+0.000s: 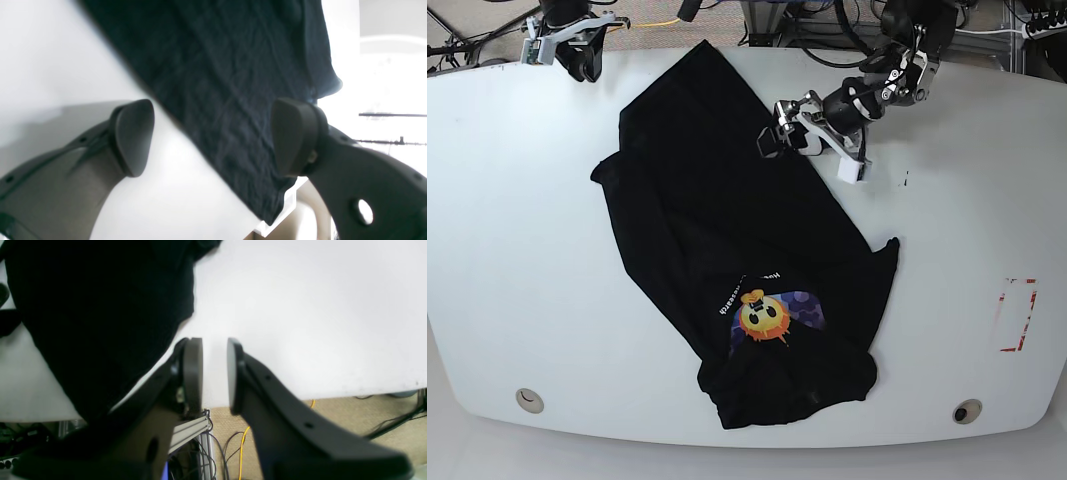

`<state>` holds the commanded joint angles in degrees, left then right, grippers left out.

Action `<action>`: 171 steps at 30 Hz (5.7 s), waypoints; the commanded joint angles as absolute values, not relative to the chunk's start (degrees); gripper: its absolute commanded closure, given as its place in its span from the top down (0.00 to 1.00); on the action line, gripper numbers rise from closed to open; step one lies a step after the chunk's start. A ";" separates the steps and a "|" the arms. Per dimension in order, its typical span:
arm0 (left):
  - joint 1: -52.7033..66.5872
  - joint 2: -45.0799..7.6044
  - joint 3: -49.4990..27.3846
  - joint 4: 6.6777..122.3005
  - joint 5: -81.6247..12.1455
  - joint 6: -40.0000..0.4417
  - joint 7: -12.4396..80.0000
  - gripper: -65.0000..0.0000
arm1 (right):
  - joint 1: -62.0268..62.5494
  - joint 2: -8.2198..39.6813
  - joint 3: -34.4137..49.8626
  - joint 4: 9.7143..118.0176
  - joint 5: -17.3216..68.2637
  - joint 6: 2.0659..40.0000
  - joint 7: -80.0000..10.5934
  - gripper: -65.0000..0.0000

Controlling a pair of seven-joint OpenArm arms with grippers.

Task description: Fold the T-shirt properly

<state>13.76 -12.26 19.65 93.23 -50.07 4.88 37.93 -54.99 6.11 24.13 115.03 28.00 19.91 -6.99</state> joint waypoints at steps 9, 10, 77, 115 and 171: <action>7.25 -12.26 25.71 90.51 -49.63 4.88 41.19 0.75 | -54.64 6.02 24.31 115.12 28.00 19.56 -7.08 0.18; 7.08 -12.26 25.71 90.24 -49.54 4.97 41.01 0.66 | -54.64 6.02 24.31 115.12 28.00 19.56 -7.08 0.18; 30.99 -35.12 -33.19 104.40 -44.44 -8.48 52.53 0.00 | 13.49 7.34 -14.37 91.65 13.32 27.65 -45.41 0.53; 31.08 -34.77 -30.11 104.04 -44.44 -8.48 52.62 0.00 | 25.71 0.66 -22.37 57.63 -1.36 20.70 -20.09 0.07; -15.25 -36.53 -10.33 103.87 -34.68 -25.27 76.44 0.01 | 16.31 7.87 13.41 107.12 -1.27 34.33 -55.60 0.00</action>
